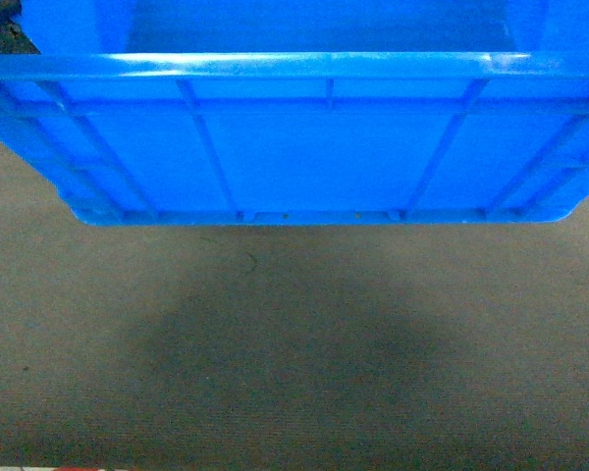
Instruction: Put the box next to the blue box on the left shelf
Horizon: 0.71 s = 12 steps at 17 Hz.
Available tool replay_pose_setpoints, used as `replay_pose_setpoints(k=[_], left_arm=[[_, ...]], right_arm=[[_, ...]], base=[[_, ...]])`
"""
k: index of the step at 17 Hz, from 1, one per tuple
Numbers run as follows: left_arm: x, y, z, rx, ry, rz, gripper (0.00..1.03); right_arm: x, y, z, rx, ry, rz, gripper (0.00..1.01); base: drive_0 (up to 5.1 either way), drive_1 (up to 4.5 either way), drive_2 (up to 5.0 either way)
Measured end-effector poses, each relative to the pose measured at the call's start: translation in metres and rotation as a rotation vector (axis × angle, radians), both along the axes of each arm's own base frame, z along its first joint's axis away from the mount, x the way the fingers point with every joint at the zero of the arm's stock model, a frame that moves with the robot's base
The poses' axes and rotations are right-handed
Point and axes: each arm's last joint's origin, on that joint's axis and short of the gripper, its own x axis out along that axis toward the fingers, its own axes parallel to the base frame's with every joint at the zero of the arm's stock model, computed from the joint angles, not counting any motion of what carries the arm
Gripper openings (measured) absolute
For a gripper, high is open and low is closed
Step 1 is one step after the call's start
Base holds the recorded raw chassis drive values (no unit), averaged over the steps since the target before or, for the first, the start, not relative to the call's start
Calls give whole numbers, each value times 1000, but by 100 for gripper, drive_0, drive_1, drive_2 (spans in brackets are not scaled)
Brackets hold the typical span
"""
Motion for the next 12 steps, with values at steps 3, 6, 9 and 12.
replay_pose_setpoints(k=[3, 6, 9, 12], left_arm=[[-1, 0, 2, 1, -5, 0, 8], [-1, 1, 2, 6, -4, 3, 8], [-1, 2, 2, 6, -4, 5, 8], [-1, 2, 2, 6, -4, 5, 8]], right_arm=[[-1, 0, 2, -16, -6, 9, 12], [-1, 1, 2, -8, -5, 34, 11], [-1, 1, 2, -6, -6, 37, 11], [-1, 1, 2, -5, -6, 37, 11]], base=[[0, 0, 0], [-66, -66, -66], [-177, -177, -177], [-194, -194, -194]])
